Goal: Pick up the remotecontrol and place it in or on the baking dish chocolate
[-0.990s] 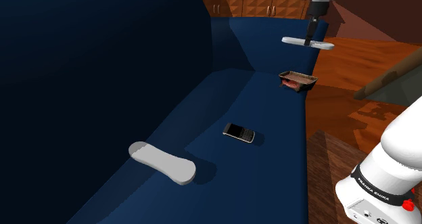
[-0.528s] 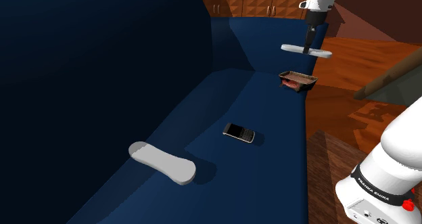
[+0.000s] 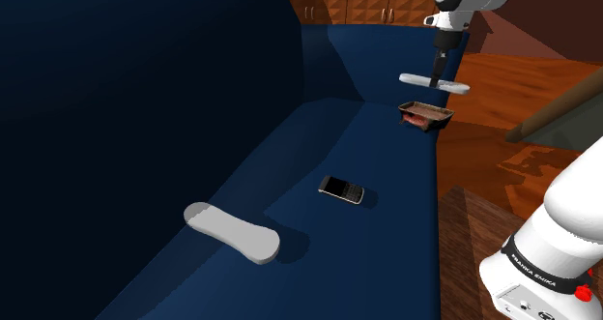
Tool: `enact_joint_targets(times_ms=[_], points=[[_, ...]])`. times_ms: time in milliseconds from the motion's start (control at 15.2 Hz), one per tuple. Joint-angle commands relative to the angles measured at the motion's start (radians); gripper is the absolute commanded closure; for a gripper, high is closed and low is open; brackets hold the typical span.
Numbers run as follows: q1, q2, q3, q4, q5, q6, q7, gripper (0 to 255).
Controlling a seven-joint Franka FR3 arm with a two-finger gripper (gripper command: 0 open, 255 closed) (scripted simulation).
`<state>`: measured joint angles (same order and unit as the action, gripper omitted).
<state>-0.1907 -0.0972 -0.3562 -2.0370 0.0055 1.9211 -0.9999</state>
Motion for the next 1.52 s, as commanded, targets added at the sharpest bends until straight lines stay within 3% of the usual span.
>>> enact_joint_targets(times_ms=[0,264,330,660,924,1452], points=[[0.000,0.000,0.000,-0.003,0.000,0.004,0.000,255],[0.000,0.000,0.000,-0.003,0.000,0.004,0.000,255],[0.000,0.000,0.000,-0.003,0.000,0.004,0.000,0],[0.000,0.000,0.000,-0.003,0.000,0.004,0.000,0],[0.000,-0.013,0.001,0.111,-0.004,-0.122,0.004,0],[0.000,-0.013,0.001,0.111,-0.004,-0.122,0.004,0]])
